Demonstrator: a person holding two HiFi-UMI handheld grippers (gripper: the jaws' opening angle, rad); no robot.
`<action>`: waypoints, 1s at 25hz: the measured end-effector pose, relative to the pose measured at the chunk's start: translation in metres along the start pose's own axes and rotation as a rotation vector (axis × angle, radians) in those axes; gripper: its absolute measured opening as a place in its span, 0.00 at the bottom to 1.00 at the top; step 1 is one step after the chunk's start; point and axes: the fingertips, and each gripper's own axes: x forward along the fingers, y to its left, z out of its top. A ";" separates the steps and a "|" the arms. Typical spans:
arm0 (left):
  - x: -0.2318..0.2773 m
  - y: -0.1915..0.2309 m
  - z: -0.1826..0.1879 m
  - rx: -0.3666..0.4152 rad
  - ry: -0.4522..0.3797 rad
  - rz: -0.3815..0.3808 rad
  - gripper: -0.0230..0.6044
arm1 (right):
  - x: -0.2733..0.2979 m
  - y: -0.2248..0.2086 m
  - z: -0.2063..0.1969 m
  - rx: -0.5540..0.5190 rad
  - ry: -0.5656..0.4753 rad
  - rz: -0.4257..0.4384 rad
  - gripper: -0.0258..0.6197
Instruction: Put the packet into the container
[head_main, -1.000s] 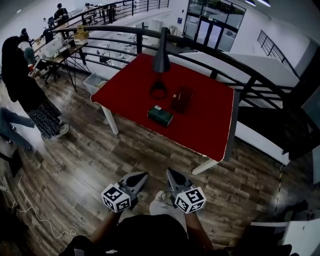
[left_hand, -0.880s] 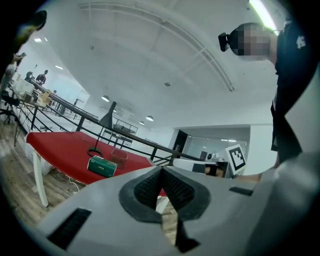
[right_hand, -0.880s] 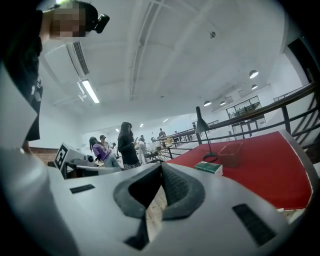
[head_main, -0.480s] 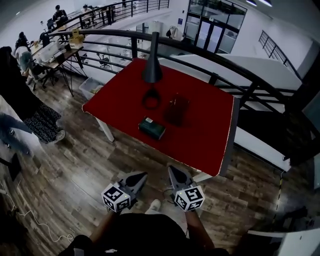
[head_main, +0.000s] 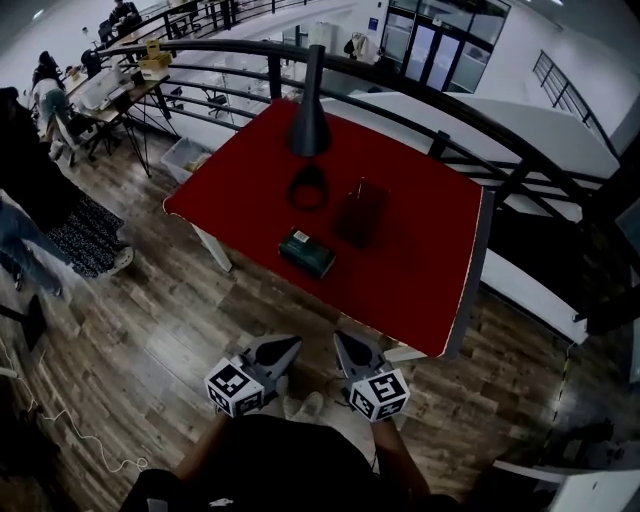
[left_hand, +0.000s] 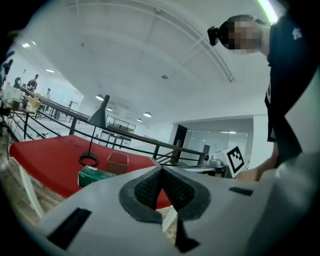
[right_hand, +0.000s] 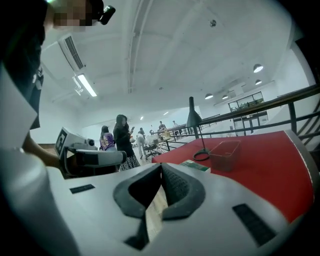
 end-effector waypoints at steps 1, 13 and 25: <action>0.001 0.006 0.002 0.009 -0.013 -0.001 0.05 | 0.004 0.001 -0.001 -0.009 0.005 0.005 0.07; 0.041 0.101 0.028 0.008 -0.018 -0.031 0.05 | 0.094 -0.029 0.035 -0.027 -0.025 0.034 0.07; 0.084 0.171 0.071 0.073 0.007 -0.110 0.05 | 0.158 -0.073 0.066 -0.064 -0.026 -0.029 0.07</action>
